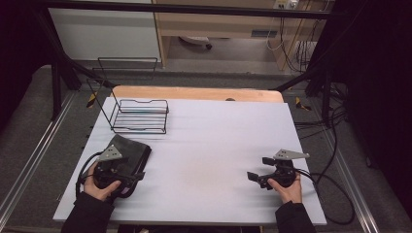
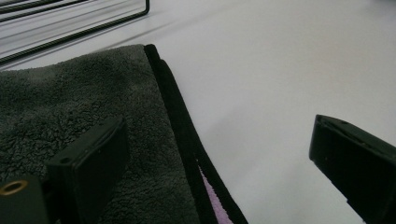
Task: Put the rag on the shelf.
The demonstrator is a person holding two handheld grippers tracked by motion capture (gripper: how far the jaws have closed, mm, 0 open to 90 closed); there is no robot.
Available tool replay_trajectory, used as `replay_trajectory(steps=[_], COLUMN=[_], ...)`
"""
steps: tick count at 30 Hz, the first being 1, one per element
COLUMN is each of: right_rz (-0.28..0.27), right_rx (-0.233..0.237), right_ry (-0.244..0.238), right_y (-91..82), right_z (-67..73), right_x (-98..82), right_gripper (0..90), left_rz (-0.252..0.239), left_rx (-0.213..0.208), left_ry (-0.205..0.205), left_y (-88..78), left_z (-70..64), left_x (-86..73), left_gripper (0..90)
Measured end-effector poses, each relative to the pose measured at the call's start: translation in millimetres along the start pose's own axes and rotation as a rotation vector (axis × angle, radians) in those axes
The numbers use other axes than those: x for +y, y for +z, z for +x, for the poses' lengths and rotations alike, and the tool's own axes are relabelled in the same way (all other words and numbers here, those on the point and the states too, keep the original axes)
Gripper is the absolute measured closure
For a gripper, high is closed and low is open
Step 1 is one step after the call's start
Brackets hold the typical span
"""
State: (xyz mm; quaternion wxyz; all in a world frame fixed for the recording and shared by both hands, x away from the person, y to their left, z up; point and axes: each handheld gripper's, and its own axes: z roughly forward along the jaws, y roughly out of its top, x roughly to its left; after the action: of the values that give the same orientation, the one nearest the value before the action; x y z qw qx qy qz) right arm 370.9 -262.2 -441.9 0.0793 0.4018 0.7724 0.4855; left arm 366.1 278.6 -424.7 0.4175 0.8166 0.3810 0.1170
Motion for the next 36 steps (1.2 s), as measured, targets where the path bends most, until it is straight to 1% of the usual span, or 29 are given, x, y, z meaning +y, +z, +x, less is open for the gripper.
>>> replay_trajectory(steps=[6, 7, 8, 11, 14, 15, 16, 17, 18, 19, 22, 23, 24, 25, 26, 28, 29, 31, 33, 34, 36], right_rz=[0.006, 0.006, 0.008, 0.008, 0.008, 0.008, 0.010, 0.012, 0.014, 0.014, 0.018, 0.019, 0.019, 0.019, 0.019, 0.018, 0.019, 0.021, 0.022, 0.022, 0.023], right_rx=[-0.002, -0.002, -0.003, -0.004, -0.008, -0.008, -0.008, -0.009, -0.009, -0.009, -0.011, -0.012, -0.011, -0.011, -0.011, -0.011, -0.012, -0.010, -0.009, -0.010, -0.009], right_ry=[-0.003, -0.003, -0.002, 0.000, 0.001, 0.001, -0.003, -0.003, 0.002, 0.002, -0.001, -0.003, -0.003, -0.003, -0.003, -0.006, -0.006, -0.008, -0.007, -0.009, -0.007], right_y=[-1.0, -1.0, -1.1, -1.0, -1.2, -1.2, -0.9, -0.9, -0.7, -0.7, 0.3, 0.4, 0.4, 0.4, 0.4, 0.6, 0.8, 1.3, 1.4, 1.4, 1.5], right_z=[0.2, 0.2, 0.6, 1.2, 1.2, 1.2, 1.0, 1.1, 1.3, 1.3, 1.6, 1.6, 1.7, 1.7, 1.7, 1.6, 1.5, 1.6, 1.8, 1.6, 1.8], right_x=[-0.1, -0.1, -0.4, -0.6, -0.3, -0.3, -0.5, -0.5, -0.5, -0.5, -0.9, -1.0, -1.1, -1.1, -1.1, -1.2, -1.2, -1.4, -1.4, -1.4, -1.4], right_gripper=[1.1, 1.1, 1.1, 1.3, 1.5, 1.5, 1.5, 1.5, 1.5, 1.5, 1.6, 1.7, 1.7, 1.7, 1.7, 1.7, 1.7, 1.7, 1.8, 1.8, 1.8], left_rz=[0.001, 0.001, 0.006, 0.015, 0.024, 0.025, 0.017, 0.017, 0.032, 0.032, 0.077, 0.077, 0.096, 0.096, 0.119, 0.129, 0.141, 0.140, 0.144, 0.152, 0.157], left_rx=[0.016, 0.016, 0.028, 0.048, 0.059, 0.066, 0.069, 0.069, 0.086, 0.086, 0.123, 0.123, 0.133, 0.133, 0.153, 0.174, 0.187, 0.208, 0.214, 0.228, 0.244], left_ry=[-0.006, -0.006, -0.015, -0.024, -0.023, -0.025, -0.030, -0.030, -0.032, -0.032, -0.044, -0.044, -0.050, -0.050, -0.045, -0.047, -0.038, -0.036, -0.037, -0.036, -0.031], left_y=[-1.9, -1.9, -1.1, 0.4, 0.9, 1.2, 1.9, 1.9, 4.6, 4.6, 16.5, 16.5, 23.9, 23.9, 31.2, 38.7, 41.7, 47.2, 50.0, 55.4, 59.3], left_z=[-0.8, -0.8, -0.1, 0.8, 1.1, 1.2, 1.5, 1.5, 2.1, 2.1, 5.6, 5.6, 7.6, 7.6, 9.1, 10.0, 11.3, 13.3, 13.9, 14.4, 14.0], left_x=[6.0, 6.0, 8.8, 13.2, 16.8, 18.9, 22.9, 22.9, 26.9, 26.9, 31.8, 31.8, 33.2, 33.2, 34.8, 36.1, 37.0, 37.6, 37.8, 37.9, 38.2], left_gripper=[5.7, 6.7, 7.8, 10.8, 15.3, 15.3, 21.1, 25.0, 27.8, 29.8, 35.7, 36.8, 37.8, 38.7, 39.1, 39.9, 40.3, 42.0, 43.3, 43.9, 44.7])
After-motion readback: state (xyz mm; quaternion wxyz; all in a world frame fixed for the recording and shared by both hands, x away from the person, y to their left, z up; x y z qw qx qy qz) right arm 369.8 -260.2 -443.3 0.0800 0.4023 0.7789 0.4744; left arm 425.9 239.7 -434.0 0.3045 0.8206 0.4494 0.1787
